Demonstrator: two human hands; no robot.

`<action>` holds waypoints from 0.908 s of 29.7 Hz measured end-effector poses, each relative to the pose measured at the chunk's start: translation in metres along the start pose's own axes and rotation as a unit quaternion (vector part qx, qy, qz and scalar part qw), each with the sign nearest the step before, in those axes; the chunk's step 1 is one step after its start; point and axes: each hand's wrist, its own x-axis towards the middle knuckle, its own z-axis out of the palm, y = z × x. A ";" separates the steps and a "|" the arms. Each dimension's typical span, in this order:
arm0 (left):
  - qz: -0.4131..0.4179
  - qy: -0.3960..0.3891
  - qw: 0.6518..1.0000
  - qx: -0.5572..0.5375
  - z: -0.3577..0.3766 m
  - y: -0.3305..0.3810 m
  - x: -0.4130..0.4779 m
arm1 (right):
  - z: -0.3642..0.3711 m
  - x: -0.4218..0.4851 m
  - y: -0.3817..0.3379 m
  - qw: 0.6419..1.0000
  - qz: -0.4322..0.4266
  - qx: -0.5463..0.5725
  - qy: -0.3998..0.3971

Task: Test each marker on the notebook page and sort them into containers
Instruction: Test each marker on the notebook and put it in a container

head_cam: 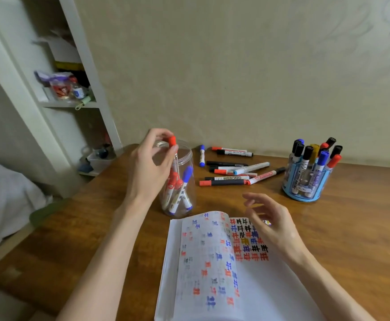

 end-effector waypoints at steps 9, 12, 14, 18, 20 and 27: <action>0.077 -0.034 0.983 0.165 0.005 -0.025 -0.022 | 0.000 -0.001 0.006 1.000 0.001 -0.010 0.004; 0.064 -0.053 0.974 0.213 0.008 -0.036 -0.027 | 0.001 -0.002 0.008 1.000 0.004 -0.014 0.002; 0.056 -0.049 0.976 0.204 0.009 -0.035 -0.027 | 0.001 -0.002 0.010 1.000 0.007 -0.016 0.003; 0.049 -0.051 0.983 0.168 0.012 -0.034 -0.026 | 0.000 -0.002 0.011 1.000 0.013 -0.017 0.008; 0.058 -0.028 0.987 0.150 0.016 -0.033 -0.030 | -0.001 -0.002 0.011 1.000 0.014 -0.019 0.010; 0.147 0.051 0.986 0.051 0.053 0.015 -0.063 | -0.005 0.002 0.009 0.999 0.039 -0.021 0.004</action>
